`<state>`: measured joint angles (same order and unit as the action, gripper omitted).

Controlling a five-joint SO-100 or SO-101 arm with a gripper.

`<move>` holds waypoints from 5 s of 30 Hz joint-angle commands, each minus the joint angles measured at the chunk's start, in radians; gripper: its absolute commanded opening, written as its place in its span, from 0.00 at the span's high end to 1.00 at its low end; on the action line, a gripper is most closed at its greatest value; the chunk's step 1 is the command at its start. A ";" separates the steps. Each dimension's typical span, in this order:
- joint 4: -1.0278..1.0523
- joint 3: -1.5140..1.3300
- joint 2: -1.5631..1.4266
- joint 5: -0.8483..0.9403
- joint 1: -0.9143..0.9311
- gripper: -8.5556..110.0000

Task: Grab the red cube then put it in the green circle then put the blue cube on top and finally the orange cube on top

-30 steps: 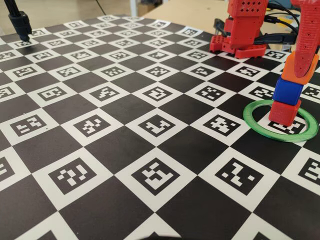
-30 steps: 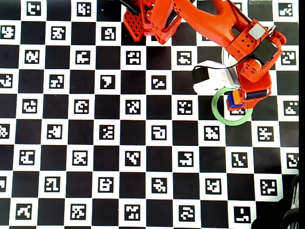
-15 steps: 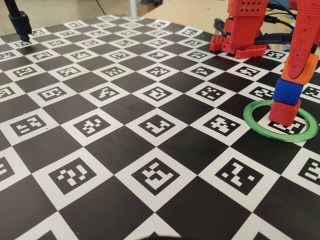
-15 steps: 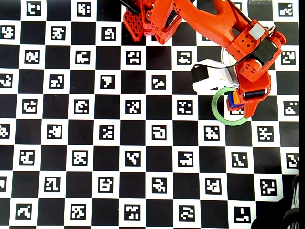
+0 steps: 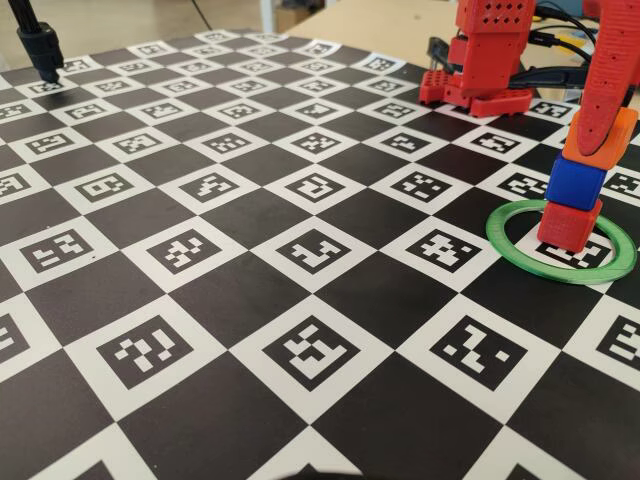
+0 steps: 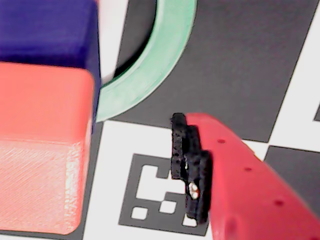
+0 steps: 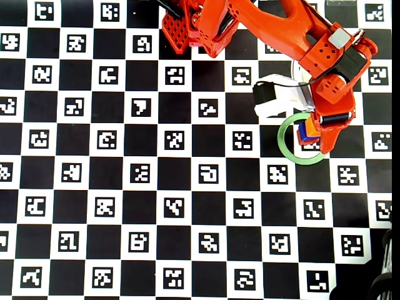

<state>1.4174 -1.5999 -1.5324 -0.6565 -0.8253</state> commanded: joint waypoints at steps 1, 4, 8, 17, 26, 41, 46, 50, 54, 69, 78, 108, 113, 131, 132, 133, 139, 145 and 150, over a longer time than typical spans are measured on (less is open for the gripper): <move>0.049 0.106 -0.132 0.017 0.011 0.57; 0.100 0.160 -0.155 0.032 0.015 0.57; 0.146 0.241 -0.179 0.057 0.044 0.57; 0.192 0.265 -0.244 0.150 0.173 0.60; 0.115 0.120 -0.379 0.360 0.416 0.66; -0.210 -0.287 -0.546 0.842 0.721 0.87; -0.333 -0.379 -0.574 0.999 0.813 0.91; -0.400 -0.456 -0.614 1.134 0.864 0.94; -0.466 -0.543 -0.672 1.241 0.888 0.96; -0.687 -0.865 -0.922 1.539 0.907 0.98; -0.681 -1.088 -1.140 1.684 0.870 0.98; -0.270 -1.448 -1.637 1.950 0.761 0.98; -0.209 -1.516 -1.715 1.980 0.739 0.98; -0.071 -1.582 -1.827 2.092 0.706 0.98; -0.071 -1.582 -1.827 2.092 0.706 0.98; -0.071 -1.582 -1.827 2.092 0.706 0.98; -0.071 -1.582 -1.827 2.094 0.706 0.98; -0.071 -1.582 -1.827 2.094 0.706 0.98; -0.071 -1.582 -1.827 2.094 0.706 0.98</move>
<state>1.2916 -3.1293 -3.3088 1.4327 -0.1104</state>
